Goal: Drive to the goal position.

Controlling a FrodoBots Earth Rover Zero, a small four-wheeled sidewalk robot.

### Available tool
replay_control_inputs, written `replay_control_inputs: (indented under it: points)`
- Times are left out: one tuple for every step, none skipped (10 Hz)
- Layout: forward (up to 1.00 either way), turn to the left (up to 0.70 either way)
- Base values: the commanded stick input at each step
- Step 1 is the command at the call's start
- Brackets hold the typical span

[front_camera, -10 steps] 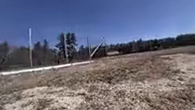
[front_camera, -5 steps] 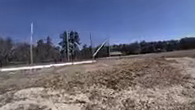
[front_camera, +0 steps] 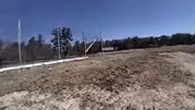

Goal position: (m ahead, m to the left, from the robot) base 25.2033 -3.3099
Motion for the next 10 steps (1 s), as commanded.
replay_control_inputs:
  points:
    - [0.7,0.0]
    - [0.7,0.0]
    - [0.7,0.0]
    - [0.7,-0.35]
    - [0.7,-0.35]
    - [0.7,-0.2]
    - [0.7,-0.06]
    - [0.7,0.0]
    - [0.7,0.0]
    - [0.7,0.0]
